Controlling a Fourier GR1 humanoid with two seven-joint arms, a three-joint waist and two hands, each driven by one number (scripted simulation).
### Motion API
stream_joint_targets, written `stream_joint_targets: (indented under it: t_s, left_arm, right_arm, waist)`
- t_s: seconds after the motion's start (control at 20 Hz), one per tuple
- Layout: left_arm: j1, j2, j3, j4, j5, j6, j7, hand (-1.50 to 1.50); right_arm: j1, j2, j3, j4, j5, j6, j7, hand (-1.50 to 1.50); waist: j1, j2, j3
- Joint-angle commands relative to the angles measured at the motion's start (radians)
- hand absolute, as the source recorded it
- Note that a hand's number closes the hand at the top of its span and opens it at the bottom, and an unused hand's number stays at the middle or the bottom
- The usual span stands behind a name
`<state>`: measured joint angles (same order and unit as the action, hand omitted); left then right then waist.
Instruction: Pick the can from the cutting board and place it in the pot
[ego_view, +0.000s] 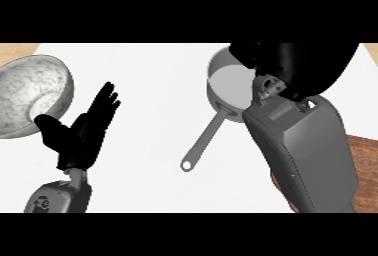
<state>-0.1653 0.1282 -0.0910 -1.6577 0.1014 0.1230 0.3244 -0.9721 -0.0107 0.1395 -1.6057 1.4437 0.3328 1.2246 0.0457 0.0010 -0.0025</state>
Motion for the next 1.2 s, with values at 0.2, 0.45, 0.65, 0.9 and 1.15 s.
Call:
stream_joint_targets:
  t_s: [0.2, 0.45, 0.65, 0.9, 1.15]
  left_arm:
    - [-0.024, -0.008, 0.002, 0.042, -0.016, 0.003, -0.026, 0.0]
    - [-0.008, -0.012, -0.016, -0.011, -0.01, 0.0, 0.012, 0.0]
    - [-0.011, 0.002, 0.015, 0.015, 0.006, -0.013, -0.007, 0.0]
    - [-0.009, 0.006, 0.008, -0.012, -0.003, -0.007, 0.015, 0.0]
    - [0.004, 0.006, 0.038, -0.004, 0.014, -0.002, 0.007, 0.0]
  right_arm:
    - [0.012, 0.01, -0.083, 0.127, -0.155, -0.158, 0.262, 1.5]
    - [0.077, 0.01, -0.164, 0.159, -0.251, -0.315, 0.249, -1.5]
    - [0.077, 0.01, -0.139, 0.113, -0.252, -0.48, 0.204, -1.5]
    - [0.077, 0.01, -0.136, 0.062, -0.062, -0.645, 0.147, -1.5]
    - [0.154, 0.01, -0.115, -0.085, 0.043, -0.689, 0.174, -1.5]
  waist:
    - [0.003, 0.009, 0.002]
    - [0.015, 0.007, 0.004]
    - [0.003, 0.006, 0.003]
    - [-0.006, 0.001, 0.003]
    - [-0.033, -0.008, 0.003]
